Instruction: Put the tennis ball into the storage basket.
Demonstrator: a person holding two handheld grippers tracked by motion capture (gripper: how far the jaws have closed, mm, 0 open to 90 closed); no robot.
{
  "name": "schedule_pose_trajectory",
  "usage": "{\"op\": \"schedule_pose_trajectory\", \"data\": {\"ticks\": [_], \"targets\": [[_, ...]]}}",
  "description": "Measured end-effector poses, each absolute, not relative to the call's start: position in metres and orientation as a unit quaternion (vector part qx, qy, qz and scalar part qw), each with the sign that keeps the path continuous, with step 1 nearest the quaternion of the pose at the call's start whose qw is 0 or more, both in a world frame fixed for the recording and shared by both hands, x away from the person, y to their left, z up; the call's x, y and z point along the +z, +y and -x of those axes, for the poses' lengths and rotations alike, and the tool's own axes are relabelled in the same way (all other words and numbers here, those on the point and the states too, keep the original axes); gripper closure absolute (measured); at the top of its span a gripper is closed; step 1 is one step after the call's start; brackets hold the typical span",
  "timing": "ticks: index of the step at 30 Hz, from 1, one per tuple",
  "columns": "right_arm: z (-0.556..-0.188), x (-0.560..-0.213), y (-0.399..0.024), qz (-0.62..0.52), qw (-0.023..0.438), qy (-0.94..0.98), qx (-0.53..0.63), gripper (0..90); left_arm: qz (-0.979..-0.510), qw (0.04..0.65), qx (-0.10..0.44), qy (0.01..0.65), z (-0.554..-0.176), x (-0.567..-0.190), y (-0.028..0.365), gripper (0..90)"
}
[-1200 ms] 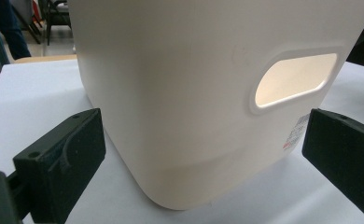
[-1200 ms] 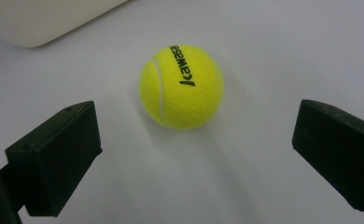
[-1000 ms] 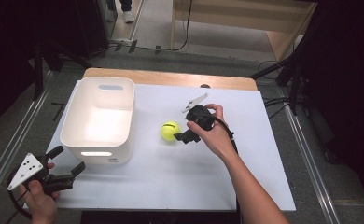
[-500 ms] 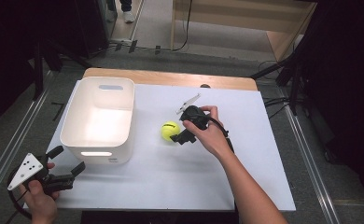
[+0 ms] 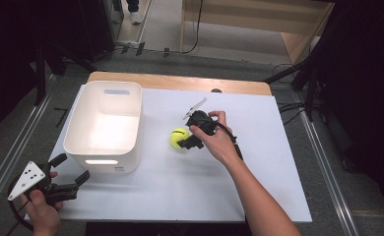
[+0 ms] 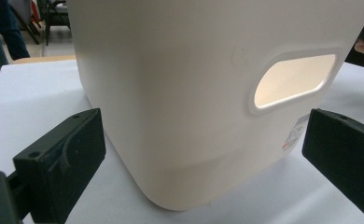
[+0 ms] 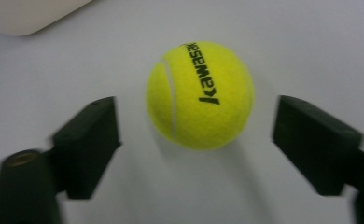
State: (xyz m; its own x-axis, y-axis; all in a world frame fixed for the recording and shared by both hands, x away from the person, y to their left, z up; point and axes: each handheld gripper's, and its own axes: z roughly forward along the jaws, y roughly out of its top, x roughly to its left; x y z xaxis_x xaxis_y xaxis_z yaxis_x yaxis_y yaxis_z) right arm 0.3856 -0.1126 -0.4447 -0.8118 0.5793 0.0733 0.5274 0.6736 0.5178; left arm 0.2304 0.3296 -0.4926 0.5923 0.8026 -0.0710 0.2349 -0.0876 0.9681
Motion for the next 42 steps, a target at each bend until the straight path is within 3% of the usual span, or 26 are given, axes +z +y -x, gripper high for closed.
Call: {"op": "schedule_pose_trajectory", "data": {"ticks": [42], "targets": [[-0.400,-0.466,-0.091,-0.306,0.024,0.922,0.236,18.8,-0.693,0.564,0.250,0.373,-0.230,-0.492,0.330,0.0]]}}
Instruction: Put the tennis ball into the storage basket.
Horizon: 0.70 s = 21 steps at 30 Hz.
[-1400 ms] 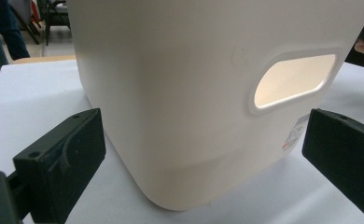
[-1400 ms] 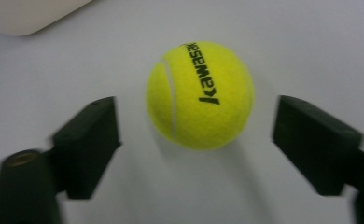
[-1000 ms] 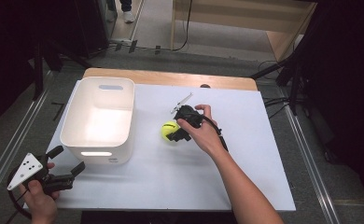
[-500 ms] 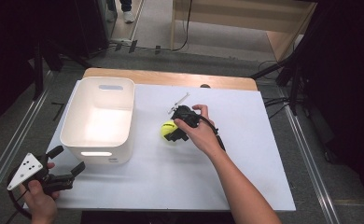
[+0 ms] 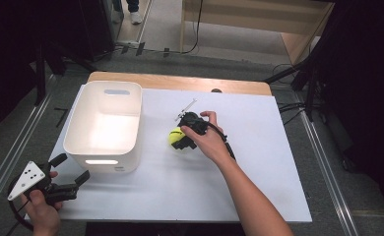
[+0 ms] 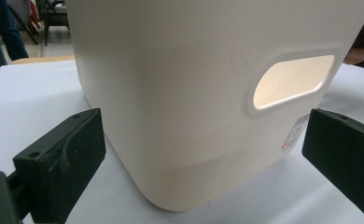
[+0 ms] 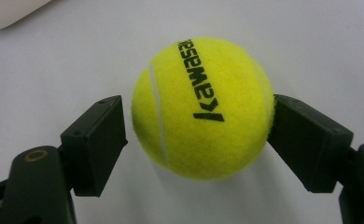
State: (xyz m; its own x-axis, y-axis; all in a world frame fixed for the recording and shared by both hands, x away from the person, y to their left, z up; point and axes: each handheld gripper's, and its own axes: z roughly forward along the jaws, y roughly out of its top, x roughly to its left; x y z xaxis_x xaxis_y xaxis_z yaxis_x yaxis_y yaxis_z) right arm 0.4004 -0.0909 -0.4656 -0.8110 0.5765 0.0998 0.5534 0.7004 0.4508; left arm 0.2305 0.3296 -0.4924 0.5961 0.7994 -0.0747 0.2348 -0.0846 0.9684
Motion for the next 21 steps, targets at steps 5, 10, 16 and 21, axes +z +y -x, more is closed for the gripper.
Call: {"op": "schedule_pose_trajectory", "data": {"ticks": [5,10,16,21], "targets": [[-0.4014,-0.4680,-0.0882,-0.312,0.028,0.920,0.236,18.8,-0.692,0.564,0.250,0.373,-0.2305,-0.4924,0.3297,0.0],[-0.4034,-0.4698,-0.0869,-0.312,0.031,0.920,0.235,18.8,-0.693,0.565,0.250,0.373,-0.2305,-0.4924,0.3296,0.0],[-0.4044,-0.4719,-0.0839,-0.316,0.035,0.919,0.233,18.8,-0.693,0.564,0.250,0.373,-0.2305,-0.4924,0.3297,0.0],[-0.4056,-0.4744,-0.0813,-0.315,0.047,0.919,0.233,18.8,-0.693,0.565,0.250,0.373,-0.2305,-0.4924,0.3296,0.0]]}}
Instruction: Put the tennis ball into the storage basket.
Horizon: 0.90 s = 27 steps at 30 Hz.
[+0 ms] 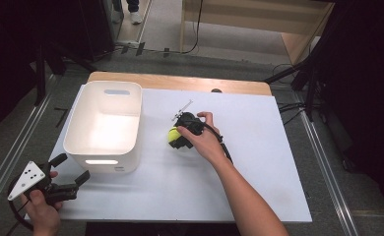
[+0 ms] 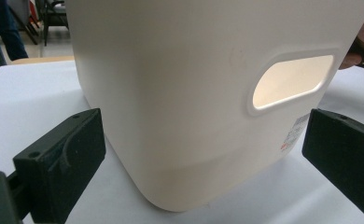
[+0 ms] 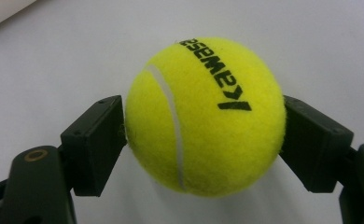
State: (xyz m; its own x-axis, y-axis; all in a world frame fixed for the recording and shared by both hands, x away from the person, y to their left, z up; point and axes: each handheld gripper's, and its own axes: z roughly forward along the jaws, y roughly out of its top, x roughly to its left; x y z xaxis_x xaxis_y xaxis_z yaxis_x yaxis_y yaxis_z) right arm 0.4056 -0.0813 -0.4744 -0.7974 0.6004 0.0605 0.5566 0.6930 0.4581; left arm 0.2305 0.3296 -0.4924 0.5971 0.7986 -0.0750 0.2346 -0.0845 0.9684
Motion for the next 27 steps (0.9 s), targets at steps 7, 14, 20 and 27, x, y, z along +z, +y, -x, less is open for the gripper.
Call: {"op": "schedule_pose_trajectory", "data": {"ticks": [7,14,20,27], "targets": [[-0.4060,-0.4778,-0.0776,-0.328,0.056,0.914,0.231,18.8,-0.693,0.564,0.250,0.372,-0.2306,-0.4923,0.3298,0.0],[-0.4068,-0.4783,-0.0771,-0.326,0.069,0.913,0.237,22.8,-0.693,0.565,0.250,0.372,-0.2305,-0.4923,0.3298,0.0],[-0.4059,-0.4770,-0.0764,-0.321,0.071,0.914,0.236,23.2,-0.693,0.565,0.250,0.372,-0.2306,-0.4923,0.3298,0.0],[-0.4052,-0.4721,-0.0777,-0.320,0.065,0.913,0.244,23.2,-0.693,0.565,0.250,0.372,-0.2308,-0.4924,0.3297,0.0]]}}
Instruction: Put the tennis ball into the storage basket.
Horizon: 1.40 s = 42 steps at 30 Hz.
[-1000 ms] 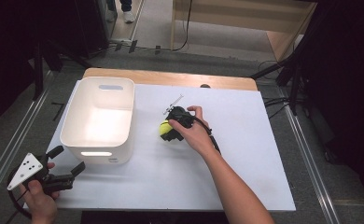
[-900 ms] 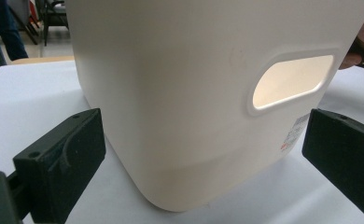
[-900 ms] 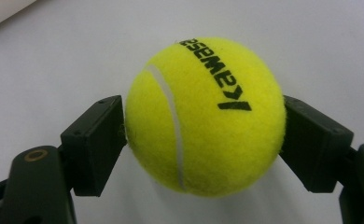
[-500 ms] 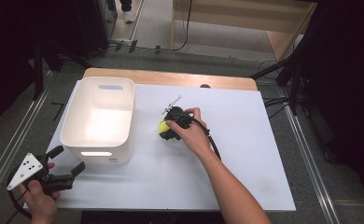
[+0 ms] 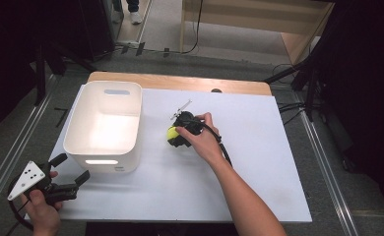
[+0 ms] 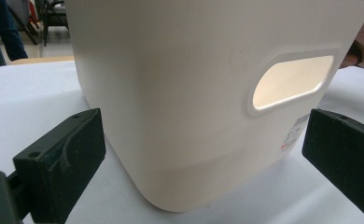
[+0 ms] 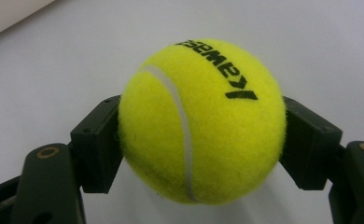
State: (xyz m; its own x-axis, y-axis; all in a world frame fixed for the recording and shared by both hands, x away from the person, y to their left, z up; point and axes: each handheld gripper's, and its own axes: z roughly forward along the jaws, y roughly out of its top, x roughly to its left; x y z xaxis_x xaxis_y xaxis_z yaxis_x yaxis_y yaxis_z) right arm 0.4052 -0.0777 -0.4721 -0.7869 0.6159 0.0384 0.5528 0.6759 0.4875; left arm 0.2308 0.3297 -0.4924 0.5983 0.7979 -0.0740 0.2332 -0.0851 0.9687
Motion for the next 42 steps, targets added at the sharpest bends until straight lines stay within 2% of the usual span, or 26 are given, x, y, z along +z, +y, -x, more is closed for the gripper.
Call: {"op": "schedule_pose_trajectory", "data": {"ticks": [42], "targets": [[-0.405,-0.450,-0.081,-0.291,0.043,0.922,0.252,23.2,-0.694,0.564,0.249,0.371,-0.231,-0.492,0.330,0.0]]}}
